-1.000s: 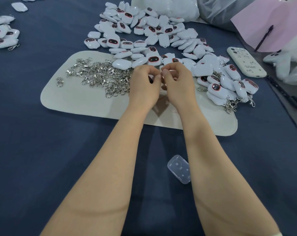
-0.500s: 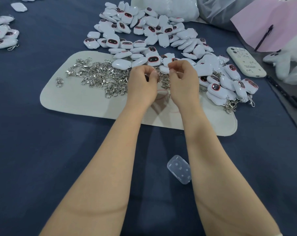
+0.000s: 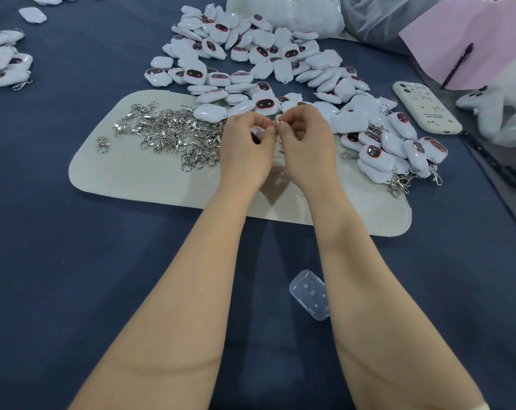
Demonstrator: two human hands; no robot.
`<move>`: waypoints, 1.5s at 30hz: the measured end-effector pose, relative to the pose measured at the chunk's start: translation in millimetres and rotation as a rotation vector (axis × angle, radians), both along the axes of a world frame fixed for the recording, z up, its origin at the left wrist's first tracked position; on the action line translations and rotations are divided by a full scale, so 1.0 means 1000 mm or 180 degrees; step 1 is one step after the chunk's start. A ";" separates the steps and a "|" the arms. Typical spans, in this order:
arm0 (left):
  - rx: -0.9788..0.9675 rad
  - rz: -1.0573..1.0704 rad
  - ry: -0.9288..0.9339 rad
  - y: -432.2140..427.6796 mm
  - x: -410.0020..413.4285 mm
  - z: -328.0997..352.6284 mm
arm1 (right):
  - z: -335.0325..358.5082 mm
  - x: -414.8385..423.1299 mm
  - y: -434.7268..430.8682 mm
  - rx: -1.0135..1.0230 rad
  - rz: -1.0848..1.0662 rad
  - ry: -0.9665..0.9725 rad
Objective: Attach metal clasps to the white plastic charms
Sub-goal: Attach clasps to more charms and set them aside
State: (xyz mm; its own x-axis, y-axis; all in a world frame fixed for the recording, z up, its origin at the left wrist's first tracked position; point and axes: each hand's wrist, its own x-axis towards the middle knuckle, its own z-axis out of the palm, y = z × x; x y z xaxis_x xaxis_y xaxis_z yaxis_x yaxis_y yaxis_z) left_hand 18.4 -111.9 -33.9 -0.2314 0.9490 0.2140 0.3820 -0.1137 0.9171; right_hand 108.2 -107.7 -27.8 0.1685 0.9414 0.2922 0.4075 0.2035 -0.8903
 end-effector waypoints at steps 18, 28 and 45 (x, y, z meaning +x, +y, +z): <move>-0.0063 0.0152 -0.0328 -0.002 -0.001 0.004 | 0.001 0.001 -0.001 -0.0101 0.0006 -0.0146; 0.0023 0.0144 -0.0369 -0.001 -0.002 0.001 | 0.002 -0.003 -0.003 -0.0131 -0.0024 -0.0011; 0.0203 0.0149 0.0385 -0.004 0.000 0.000 | 0.001 -0.003 -0.005 0.0486 -0.0110 -0.0648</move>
